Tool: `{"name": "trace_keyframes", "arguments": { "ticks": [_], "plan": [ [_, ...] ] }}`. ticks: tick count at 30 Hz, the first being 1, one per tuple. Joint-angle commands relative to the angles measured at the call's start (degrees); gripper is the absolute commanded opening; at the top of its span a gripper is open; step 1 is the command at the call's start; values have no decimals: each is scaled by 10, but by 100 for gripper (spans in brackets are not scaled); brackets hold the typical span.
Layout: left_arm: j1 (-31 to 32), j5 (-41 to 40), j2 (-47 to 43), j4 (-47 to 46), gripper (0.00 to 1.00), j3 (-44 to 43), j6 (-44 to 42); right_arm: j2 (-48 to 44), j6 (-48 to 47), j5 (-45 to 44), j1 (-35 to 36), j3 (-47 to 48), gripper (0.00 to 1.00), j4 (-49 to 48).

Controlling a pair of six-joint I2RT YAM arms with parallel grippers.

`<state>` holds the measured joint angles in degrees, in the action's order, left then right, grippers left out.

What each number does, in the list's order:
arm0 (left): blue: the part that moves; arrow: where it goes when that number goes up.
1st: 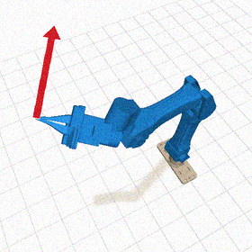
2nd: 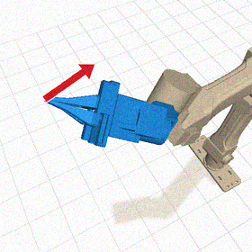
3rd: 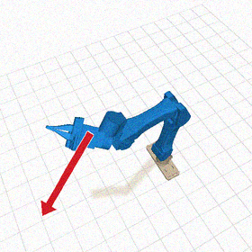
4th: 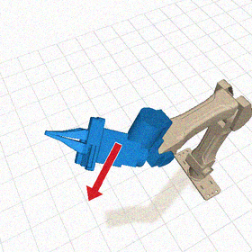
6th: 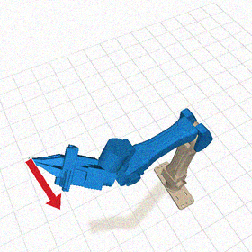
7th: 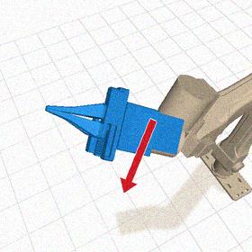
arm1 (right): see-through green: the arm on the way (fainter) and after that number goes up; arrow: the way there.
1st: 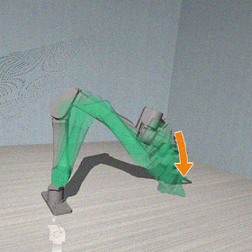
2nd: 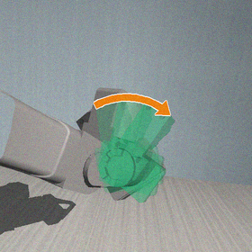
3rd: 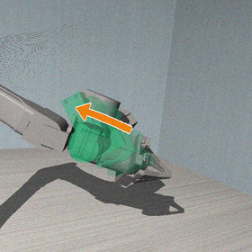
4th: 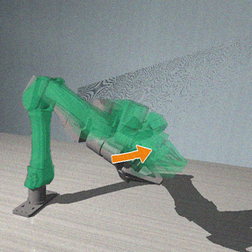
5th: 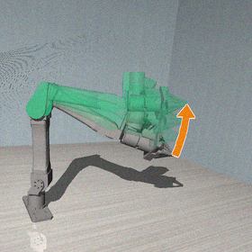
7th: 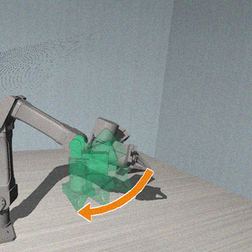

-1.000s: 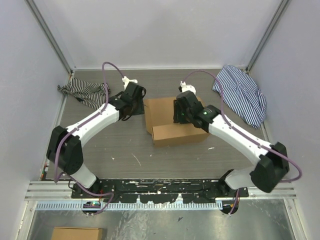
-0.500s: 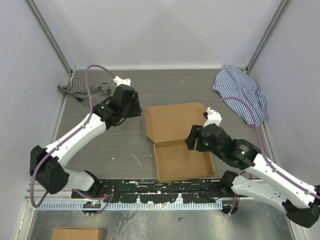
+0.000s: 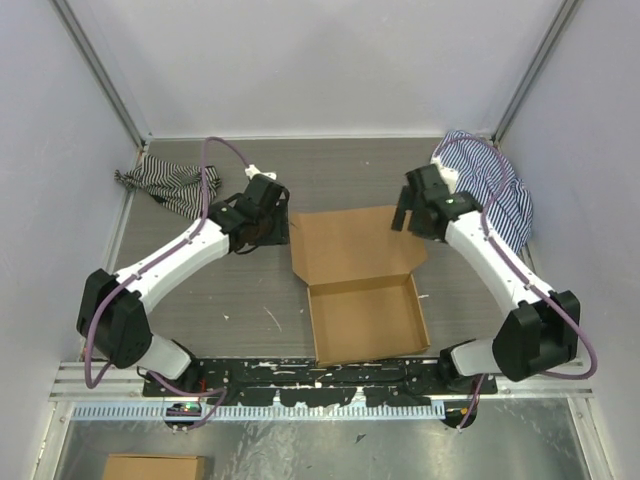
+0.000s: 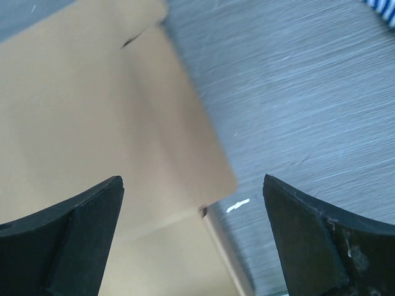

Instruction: Fold the paper box

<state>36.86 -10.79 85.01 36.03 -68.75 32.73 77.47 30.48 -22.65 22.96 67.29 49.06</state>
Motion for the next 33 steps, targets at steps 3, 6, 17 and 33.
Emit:
{"name": "trace_keyframes", "arguments": {
  "ticks": [3, 6, 17, 33],
  "plan": [
    [8, 20, 10, 11, 58, -23, -2, 23, -104, 153, -146, 41, 98, -64],
    [9, 31, 18, 8, 58, -24, 0, 31, -104, 187, -163, 16, 96, -88],
    [13, 43, 66, -16, 58, -15, 2, 47, -96, 237, -171, -84, 88, -152],
    [16, 69, 132, -50, 55, -27, 18, 44, -109, 346, -169, -107, 15, -187]
  ]
}}
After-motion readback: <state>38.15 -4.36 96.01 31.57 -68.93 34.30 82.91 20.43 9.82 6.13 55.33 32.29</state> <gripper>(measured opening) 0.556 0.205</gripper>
